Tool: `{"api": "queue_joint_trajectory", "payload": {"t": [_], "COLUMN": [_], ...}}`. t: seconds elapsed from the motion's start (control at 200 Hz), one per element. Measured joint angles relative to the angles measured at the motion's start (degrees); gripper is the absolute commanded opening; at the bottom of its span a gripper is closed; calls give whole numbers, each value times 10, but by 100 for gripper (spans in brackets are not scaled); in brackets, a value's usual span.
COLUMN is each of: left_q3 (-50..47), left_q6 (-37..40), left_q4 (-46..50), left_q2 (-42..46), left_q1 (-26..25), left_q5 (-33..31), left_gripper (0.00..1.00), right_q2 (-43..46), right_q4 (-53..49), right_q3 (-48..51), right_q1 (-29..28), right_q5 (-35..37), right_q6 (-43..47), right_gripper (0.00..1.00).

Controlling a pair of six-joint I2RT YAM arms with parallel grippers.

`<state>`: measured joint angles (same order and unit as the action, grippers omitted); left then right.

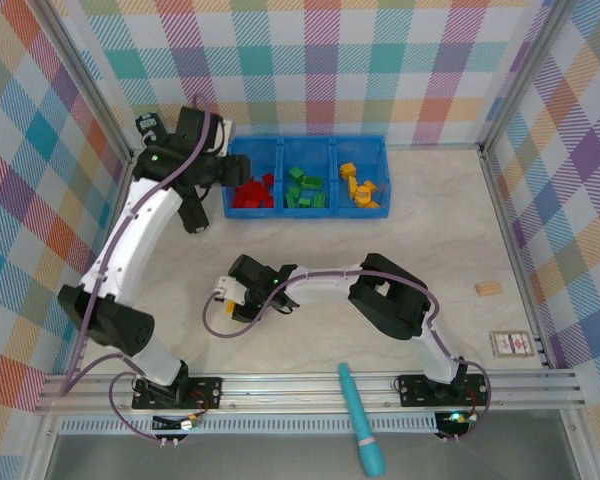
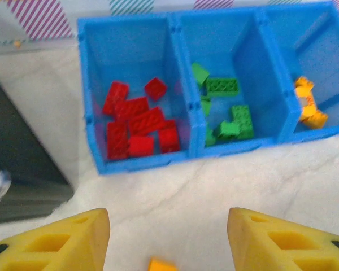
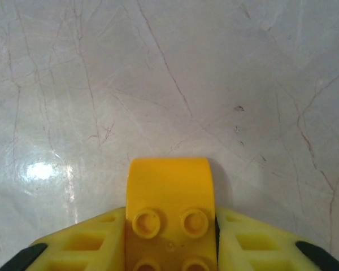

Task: Sort the legos into containers by color
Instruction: Pick up the lego from the bottom-center of the table, then place the lego in the container.

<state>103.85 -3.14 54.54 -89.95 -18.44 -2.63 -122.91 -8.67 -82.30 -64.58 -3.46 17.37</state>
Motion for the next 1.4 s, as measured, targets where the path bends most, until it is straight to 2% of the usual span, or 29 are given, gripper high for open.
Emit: {"api": "queue_joint_trajectory", "payload": {"t": [0.185,0.39,0.565,0.73,0.855,0.975,1.215,1.4], "left_q3": [-93,-135,-160,-183,-190,-190,-189,-186], "left_q6": [0,0,0,0,0,0,0,-1], "left_q4": [14,23,28,44,59,72,87,101], "left_q2": [61,83,100,123,137,144,157,165], "left_q1": [35,47,51,51,51,51,51,51], "left_q5": [-1,0,2,3,14,17,22,21], "left_gripper": [57,58,58,58,60,61,61,62], "right_q2": [32,152,279,339,333,306,189,111], "right_q4": [-12,-58,-90,-99,-94,-79,-60,-56], "right_q3": [30,78,95,95,96,94,25,-37], "right_q1": [4,39,108,218,304,360,421,454], "right_q5": [7,18,42,71,94,110,121,122], "right_q6": [-6,-24,-36,-36,-36,-36,-33,-33], "right_gripper": [26,25,25,25,26,26,26,33]}}
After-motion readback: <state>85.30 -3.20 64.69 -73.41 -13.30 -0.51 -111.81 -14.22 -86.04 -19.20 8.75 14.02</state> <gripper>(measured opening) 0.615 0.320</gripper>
